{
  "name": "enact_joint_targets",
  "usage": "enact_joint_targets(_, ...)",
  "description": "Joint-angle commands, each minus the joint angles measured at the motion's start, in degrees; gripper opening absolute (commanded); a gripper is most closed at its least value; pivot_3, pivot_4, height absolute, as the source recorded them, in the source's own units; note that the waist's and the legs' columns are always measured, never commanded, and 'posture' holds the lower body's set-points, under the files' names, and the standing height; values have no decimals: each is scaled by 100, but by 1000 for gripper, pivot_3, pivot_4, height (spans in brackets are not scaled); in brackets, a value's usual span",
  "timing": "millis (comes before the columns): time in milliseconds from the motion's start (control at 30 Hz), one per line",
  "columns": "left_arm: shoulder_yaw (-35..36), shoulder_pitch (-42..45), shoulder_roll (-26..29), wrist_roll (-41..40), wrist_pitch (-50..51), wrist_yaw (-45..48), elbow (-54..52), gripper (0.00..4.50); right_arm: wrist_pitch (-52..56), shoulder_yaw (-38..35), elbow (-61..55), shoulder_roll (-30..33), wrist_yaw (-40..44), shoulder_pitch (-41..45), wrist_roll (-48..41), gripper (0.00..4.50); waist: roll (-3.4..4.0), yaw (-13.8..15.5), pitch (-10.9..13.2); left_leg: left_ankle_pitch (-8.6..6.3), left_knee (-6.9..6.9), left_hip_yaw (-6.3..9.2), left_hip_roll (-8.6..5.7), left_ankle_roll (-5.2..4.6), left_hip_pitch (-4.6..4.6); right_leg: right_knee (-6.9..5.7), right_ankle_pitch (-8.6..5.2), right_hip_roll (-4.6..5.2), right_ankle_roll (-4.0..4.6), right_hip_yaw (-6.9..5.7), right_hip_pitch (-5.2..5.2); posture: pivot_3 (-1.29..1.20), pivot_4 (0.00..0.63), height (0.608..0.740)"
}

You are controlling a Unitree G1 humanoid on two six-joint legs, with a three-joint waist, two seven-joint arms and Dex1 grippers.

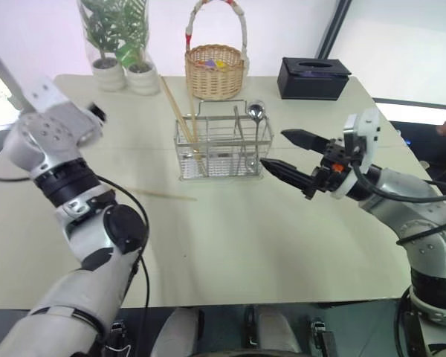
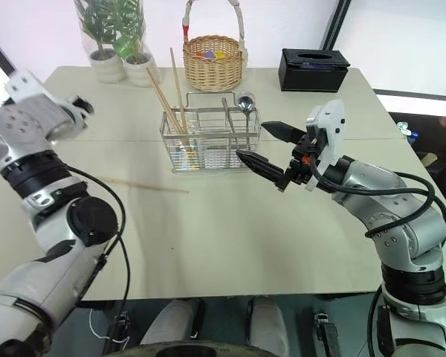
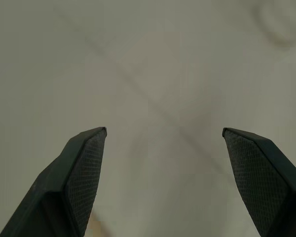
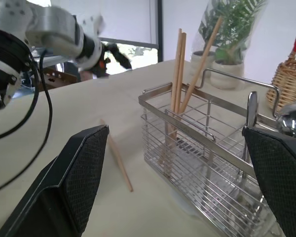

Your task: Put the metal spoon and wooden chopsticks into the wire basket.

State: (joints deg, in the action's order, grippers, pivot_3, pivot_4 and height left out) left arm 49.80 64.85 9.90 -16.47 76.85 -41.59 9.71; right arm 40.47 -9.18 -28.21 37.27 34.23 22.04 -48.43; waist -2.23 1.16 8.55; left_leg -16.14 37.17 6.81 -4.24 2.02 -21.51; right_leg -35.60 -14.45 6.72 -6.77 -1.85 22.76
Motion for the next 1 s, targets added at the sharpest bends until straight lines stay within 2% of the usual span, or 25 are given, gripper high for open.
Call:
enact_joint_targets(33, 235, 60, -104, 263, 210, -257, -289, 3962, -112, -28, -120, -53, 5, 90, 13, 4500, 0, -20, 0, 0, -1, -2, 0, 2, 0, 0, 0, 1, 0, 0, 2, 0, 150, 663)
enact_joint_targets(433, 617, -270, -779, 775, -57, -537, -97, 3962, -65, -51, -459, -169, -177, -213, -32, 4500, 4, -5, -3, -7, -2, -8, 0, 28, 4, -8, 0, 7, -1, 1, 2, 0, 150, 663)
enact_joint_targets(800, 520, -500, -747, 789, -861, -482, 765, 3962, -5, -120, -702, -189, -443, -404, -119, 4500, 9, -23, -6, -15, 1, -9, 1, 14, 10, -28, 0, 7, -1, 2, 6, 0, 150, 663)
enact_joint_targets(900, 477, -509, -690, 718, -1174, -476, 1084, 3219, -14, -136, -736, -194, -511, -429, -135, 4500, 20, -23, -11, -13, 1, -8, 3, 17, 13, -40, -1, 6, -2, 2, 7, 0, 150, 663)
enact_joint_targets(1000, 455, -491, -672, 653, -1345, -502, 1242, 1628, -22, -164, -764, -192, -554, -457, -140, 4500, 21, 3, -12, -11, 2, -5, 6, 20, 15, -43, -1, 4, -3, 0, 5, 0, 150, 663)
